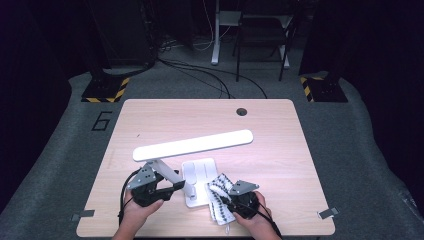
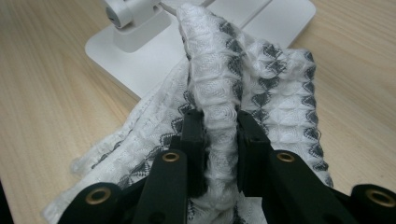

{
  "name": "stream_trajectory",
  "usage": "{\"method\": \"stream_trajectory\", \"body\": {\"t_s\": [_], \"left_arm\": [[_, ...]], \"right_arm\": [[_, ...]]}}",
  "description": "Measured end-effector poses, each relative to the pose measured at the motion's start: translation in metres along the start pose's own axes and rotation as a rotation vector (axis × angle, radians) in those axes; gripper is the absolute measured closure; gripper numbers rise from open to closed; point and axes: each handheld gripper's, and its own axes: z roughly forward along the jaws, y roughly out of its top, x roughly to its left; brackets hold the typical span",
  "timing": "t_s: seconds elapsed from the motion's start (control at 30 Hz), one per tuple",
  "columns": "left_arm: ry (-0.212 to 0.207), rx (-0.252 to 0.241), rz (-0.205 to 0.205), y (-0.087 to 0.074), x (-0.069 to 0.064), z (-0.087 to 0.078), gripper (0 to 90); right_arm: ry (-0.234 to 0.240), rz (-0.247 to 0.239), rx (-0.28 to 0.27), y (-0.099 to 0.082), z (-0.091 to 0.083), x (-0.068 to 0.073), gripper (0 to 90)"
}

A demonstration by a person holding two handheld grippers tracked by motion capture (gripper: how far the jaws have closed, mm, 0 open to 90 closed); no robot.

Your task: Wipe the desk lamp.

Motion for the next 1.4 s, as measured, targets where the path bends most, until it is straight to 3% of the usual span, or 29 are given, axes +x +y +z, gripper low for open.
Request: {"method": "stream_trajectory", "body": {"t_s": [0.2,0.3,0.4,0.67,0.8,0.87,1.07,1.13,1.4], "left_arm": [[-0.004,-0.007,-0.005,-0.001,0.000,0.000,54.1],[-0.006,-0.007,-0.004,-0.001,0.000,0.000,54.2],[-0.006,-0.006,-0.001,-0.001,0.000,-0.001,54.2],[-0.003,-0.004,-0.003,-0.001,-0.001,-0.001,54.1],[0.002,0.004,0.003,-0.001,-0.001,-0.001,54.1],[-0.005,-0.003,0.000,-0.001,-0.001,0.000,54.2],[-0.009,-0.001,0.007,-0.001,-0.001,-0.001,54.2],[-0.011,0.003,0.008,-0.001,-0.001,-0.001,54.2],[-0.011,-0.002,0.002,-0.001,-0.001,-0.001,54.2]], "right_arm": [[0.001,-0.054,-0.008,0.001,0.006,0.014,75.3],[0.011,-0.054,-0.012,0.003,0.008,0.014,75.4],[0.007,-0.088,-0.012,0.002,0.008,0.015,75.8],[0.016,-0.026,-0.024,-0.007,0.005,0.016,76.5],[0.037,-0.056,-0.011,-0.006,0.007,0.020,77.1],[0.049,-0.046,0.004,-0.009,0.010,0.024,77.2],[0.075,-0.048,-0.012,-0.006,0.017,0.031,77.4],[0.084,-0.080,-0.011,-0.003,0.020,0.034,77.4],[0.096,-0.091,-0.042,0.003,0.031,0.051,77.6]]}}
